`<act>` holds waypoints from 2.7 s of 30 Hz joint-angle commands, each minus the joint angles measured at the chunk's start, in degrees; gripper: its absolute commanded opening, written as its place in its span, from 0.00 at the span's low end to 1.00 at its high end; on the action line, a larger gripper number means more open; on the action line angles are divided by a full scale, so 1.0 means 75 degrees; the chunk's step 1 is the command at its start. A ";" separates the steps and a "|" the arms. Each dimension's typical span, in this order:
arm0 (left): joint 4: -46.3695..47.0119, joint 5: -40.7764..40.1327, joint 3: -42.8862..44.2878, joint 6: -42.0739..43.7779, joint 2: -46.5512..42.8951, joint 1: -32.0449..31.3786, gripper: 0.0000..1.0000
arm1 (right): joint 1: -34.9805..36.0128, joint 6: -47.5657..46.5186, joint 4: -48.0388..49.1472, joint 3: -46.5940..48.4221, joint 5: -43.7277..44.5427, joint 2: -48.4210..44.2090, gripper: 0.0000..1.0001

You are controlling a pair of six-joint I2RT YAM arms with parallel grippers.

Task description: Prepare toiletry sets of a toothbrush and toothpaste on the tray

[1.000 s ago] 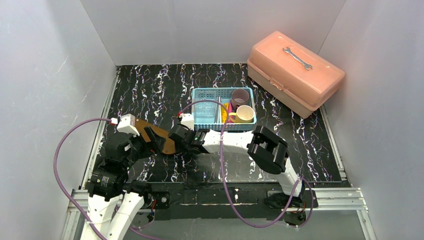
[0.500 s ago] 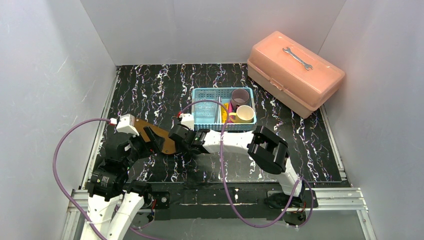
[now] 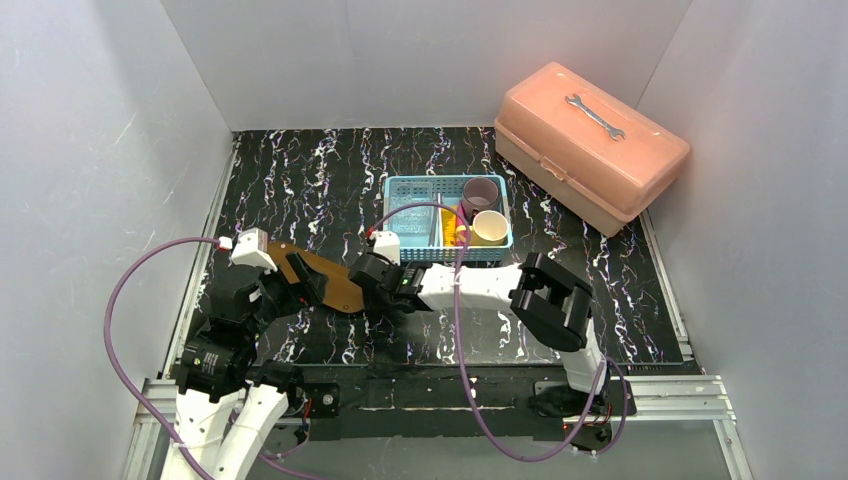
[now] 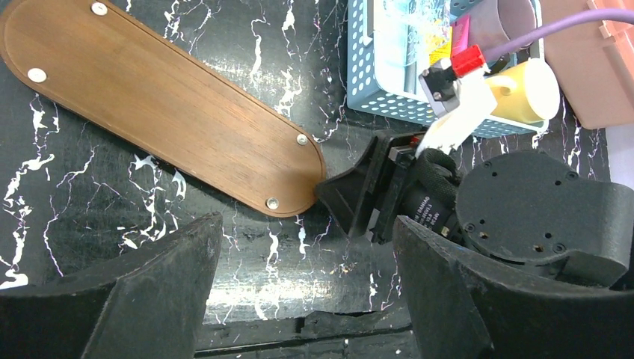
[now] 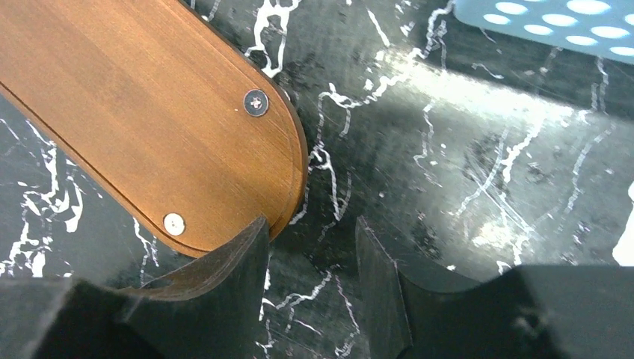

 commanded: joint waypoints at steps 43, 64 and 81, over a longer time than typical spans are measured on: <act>-0.0226 -0.0421 -0.0024 -0.0086 -0.0017 -0.0028 0.84 | -0.0988 -0.0149 -0.1796 -0.5792 0.0844 -0.5701 0.53; -0.0167 -0.0319 -0.0047 -0.0074 0.0163 -0.0023 0.87 | -0.1649 -0.0640 -0.0848 -0.5121 -0.1281 -0.6035 0.52; -0.0140 -0.0295 -0.0050 -0.0062 0.0131 -0.0029 0.89 | -0.1586 -0.0605 -0.0670 -0.5059 -0.1231 -0.5356 0.52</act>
